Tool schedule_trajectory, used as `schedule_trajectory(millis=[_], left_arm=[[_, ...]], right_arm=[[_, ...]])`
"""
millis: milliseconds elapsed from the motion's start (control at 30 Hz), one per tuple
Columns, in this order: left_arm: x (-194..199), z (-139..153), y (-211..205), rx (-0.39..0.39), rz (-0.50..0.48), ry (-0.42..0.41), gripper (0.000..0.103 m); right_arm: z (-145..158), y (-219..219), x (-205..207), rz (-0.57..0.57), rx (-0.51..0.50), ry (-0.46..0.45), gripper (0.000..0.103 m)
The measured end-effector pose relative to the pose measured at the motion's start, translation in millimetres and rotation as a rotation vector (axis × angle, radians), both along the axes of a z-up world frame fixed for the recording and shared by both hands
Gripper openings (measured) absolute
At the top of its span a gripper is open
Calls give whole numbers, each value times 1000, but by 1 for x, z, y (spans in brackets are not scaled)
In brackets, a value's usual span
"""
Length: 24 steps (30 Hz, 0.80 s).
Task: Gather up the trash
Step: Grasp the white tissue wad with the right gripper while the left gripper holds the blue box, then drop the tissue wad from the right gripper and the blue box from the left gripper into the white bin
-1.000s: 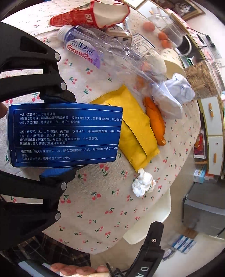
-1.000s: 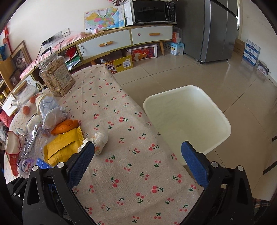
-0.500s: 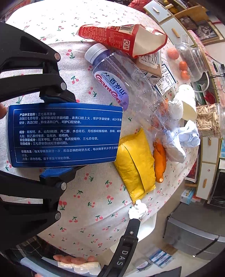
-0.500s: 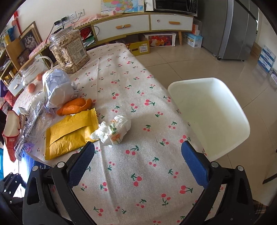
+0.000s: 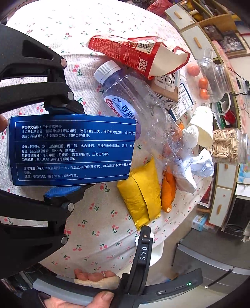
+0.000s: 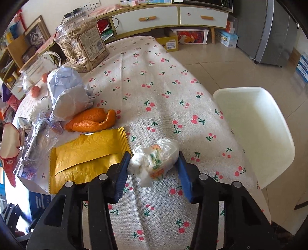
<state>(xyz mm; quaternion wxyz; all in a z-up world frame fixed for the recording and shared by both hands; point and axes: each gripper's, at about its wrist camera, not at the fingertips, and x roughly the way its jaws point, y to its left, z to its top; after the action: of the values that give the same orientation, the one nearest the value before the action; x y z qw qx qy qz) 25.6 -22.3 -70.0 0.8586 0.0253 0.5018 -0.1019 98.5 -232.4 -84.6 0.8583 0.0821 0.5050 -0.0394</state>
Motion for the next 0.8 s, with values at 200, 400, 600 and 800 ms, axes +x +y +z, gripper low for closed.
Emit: schedule_trajectory(millis=[200, 400, 600, 800], left_arm=[[1, 10, 2, -26, 22, -43, 55], [9, 31, -10, -42, 28, -117, 55], [20, 46, -43, -55, -5, -146, 55], [26, 49, -94, -58, -67, -150, 55]], right_arm=[[18, -5, -16, 16, 22, -64, 40], [51, -18, -34, 20, -17, -156, 41], [80, -60, -35, -19, -107, -201, 41], [82, -137, -29, -150, -189, -187, 42]])
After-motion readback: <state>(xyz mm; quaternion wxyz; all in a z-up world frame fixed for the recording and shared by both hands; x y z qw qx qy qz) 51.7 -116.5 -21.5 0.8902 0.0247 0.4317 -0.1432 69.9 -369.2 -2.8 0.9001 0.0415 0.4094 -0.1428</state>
